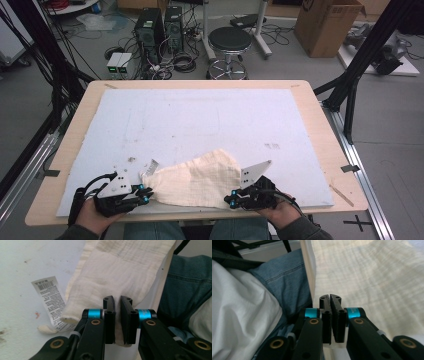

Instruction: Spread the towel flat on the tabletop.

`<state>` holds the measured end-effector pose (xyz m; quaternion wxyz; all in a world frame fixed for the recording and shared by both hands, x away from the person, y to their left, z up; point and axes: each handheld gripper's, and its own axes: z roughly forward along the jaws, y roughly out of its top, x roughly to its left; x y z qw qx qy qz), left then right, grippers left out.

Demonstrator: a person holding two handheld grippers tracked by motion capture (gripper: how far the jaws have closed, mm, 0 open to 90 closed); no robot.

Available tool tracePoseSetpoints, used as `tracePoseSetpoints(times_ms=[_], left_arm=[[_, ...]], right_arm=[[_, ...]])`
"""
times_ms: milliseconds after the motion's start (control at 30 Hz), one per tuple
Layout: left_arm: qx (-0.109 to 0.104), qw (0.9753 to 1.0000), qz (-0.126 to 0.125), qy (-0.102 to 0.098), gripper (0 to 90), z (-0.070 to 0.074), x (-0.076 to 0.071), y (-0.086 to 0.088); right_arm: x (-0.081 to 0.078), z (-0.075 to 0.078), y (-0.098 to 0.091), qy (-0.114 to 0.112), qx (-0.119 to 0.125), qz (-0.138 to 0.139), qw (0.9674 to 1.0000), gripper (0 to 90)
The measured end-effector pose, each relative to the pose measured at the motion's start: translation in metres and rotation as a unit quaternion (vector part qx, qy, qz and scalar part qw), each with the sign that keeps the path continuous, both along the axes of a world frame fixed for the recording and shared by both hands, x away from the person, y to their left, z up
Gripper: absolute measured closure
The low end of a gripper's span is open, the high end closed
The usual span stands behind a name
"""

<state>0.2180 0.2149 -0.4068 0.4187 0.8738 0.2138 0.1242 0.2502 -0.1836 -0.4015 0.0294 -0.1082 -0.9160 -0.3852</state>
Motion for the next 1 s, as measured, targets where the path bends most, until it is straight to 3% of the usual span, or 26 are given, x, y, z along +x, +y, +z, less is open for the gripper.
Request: tracePoseSetpoints(times_ms=[33,100,167,200,233,333,367,400,433,500,567,600,633,733,800,833,900,1000], left_arm=[[0.000,1.0000,-0.005,0.001,80.4,-0.002,0.000,-0.001],[-0.006,1.0000,-0.003,0.005,74.8,-0.005,-0.001,-0.002],[-0.015,0.9998,-0.006,0.008,62.5,-0.006,-0.001,-0.003],[-0.018,0.9998,-0.004,0.007,62.5,-0.006,-0.001,-0.003],[-0.022,0.9997,0.001,0.008,56.3,-0.005,0.000,-0.002],[-0.038,0.9992,0.012,0.006,51.1,0.001,0.005,0.004],[-0.044,0.9988,0.023,0.005,51.1,0.003,0.007,0.006],[-0.053,0.9980,0.036,0.000,48.7,0.008,0.014,0.012],[-0.053,0.9980,0.036,0.000,49.0,0.008,0.014,0.012],[-0.064,0.9961,0.061,-0.003,51.7,0.012,0.023,0.018],[-0.072,0.9942,0.080,-0.001,53.3,0.015,0.034,0.024],[-0.071,0.9928,0.096,-0.002,58.3,0.016,0.039,0.025],[-0.070,0.9919,0.106,0.002,58.3,0.016,0.045,0.027],[-0.063,0.9904,0.122,0.017,65.6,0.009,0.061,0.026],[-0.054,0.9898,0.127,0.034,65.7,0.002,0.069,0.024],[-0.044,0.9903,0.123,0.048,65.5,-0.005,0.072,0.023],[-0.039,0.9901,0.123,0.054,65.5,-0.008,0.073,0.022],[-0.016,0.9911,0.112,0.070,63.0,-0.017,0.073,0.020]], right_arm=[[0.000,0.000,0.001,-0.001,0.001,-0.002,1.0000,78.5],[0.001,0.001,0.001,0.004,0.003,-0.006,1.0000,76.7],[0.009,0.012,0.001,-0.002,0.029,-0.020,0.9994,66.0],[0.009,0.012,0.001,-0.002,0.029,-0.020,0.9994,66.0],[0.020,0.020,0.001,-0.012,0.033,-0.032,0.9989,63.4],[0.044,0.029,0.002,-0.020,0.035,-0.069,0.9969,61.1],[0.044,0.029,0.002,-0.020,0.035,-0.069,0.9969,61.1],[0.063,0.031,0.003,-0.032,0.036,-0.093,0.9945,60.1],[0.063,0.031,0.003,-0.032,0.036,-0.093,0.9945,60.1],[0.091,0.028,0.007,-0.030,0.031,-0.124,0.9914,58.0],[0.099,0.026,0.009,-0.031,0.026,-0.131,0.9905,56.8],[0.113,0.021,0.013,-0.021,0.024,-0.140,0.9897,56.6],[0.113,0.021,0.013,-0.021,0.024,-0.140,0.9897,56.6],[0.129,0.006,0.022,-0.022,-0.009,-0.148,0.9888,55.3],[0.135,0.000,0.023,-0.010,-0.018,-0.152,0.9882,55.0],[0.137,-0.002,0.024,-0.007,-0.017,-0.150,0.9885,55.0],[0.138,-0.003,0.024,-0.006,-0.019,-0.150,0.9884,55.0],[0.142,-0.009,0.026,0.006,-0.031,-0.151,0.9881,54.7]])
